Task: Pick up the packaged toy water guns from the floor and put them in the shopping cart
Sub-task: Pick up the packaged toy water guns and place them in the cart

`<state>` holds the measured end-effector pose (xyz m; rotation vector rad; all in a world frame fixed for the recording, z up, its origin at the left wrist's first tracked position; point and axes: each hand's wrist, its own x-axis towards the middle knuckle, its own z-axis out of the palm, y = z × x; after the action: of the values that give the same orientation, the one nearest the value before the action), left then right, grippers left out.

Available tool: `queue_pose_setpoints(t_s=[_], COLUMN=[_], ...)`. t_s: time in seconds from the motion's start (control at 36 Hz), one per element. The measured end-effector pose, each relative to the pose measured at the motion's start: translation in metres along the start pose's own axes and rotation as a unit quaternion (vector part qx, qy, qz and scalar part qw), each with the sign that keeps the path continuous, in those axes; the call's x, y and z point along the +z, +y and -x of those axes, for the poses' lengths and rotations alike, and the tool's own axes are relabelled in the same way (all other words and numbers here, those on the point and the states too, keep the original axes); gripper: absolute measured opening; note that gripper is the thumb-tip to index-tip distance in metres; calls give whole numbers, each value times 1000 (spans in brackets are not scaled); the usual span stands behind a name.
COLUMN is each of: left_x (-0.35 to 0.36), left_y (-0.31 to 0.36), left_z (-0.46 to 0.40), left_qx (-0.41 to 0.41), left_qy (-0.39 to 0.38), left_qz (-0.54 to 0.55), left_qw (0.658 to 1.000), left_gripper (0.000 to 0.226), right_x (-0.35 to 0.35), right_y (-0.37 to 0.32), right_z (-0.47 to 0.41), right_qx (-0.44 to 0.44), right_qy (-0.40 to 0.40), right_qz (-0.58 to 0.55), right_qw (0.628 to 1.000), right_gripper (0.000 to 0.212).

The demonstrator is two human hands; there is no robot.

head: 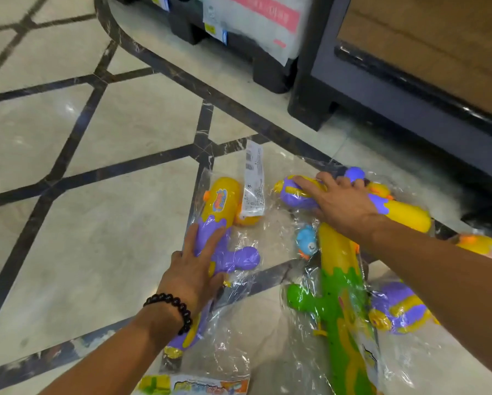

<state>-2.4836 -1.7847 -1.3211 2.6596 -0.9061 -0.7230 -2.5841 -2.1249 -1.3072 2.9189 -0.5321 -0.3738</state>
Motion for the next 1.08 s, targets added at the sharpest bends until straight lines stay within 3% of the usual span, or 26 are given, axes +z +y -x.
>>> queue_pose_setpoints(t_s=[0.14,0.33,0.56,0.72,0.83,1.08], left_x=[-6,-11,-36,-69,-104,-220], left_y=[-9,-9,-7,5,26,96], left_z=[20,28,22,23,36,121], left_qx=[33,8,-4,27,2,22], left_qy=[25,30,68,97,101,101], left_qz=[-3,13,43,62,57,91], left_qw=[999,999,997,993,993,990], left_gripper=[91,87,90,93,96,98], right_x=[10,6,-28,-81,-131,-257], right_y=[0,3,16,25,29,18], right_z=[4,7,13,20,37,102], right_qx=[0,7,20,45,46,62], right_qy=[-24,-47,3,52,61,58], right_qz=[-33,-90,-134,-221,-289,-381], right_qw=[999,995,991,973,954,921], right_gripper=[86,79,82,83,80,77])
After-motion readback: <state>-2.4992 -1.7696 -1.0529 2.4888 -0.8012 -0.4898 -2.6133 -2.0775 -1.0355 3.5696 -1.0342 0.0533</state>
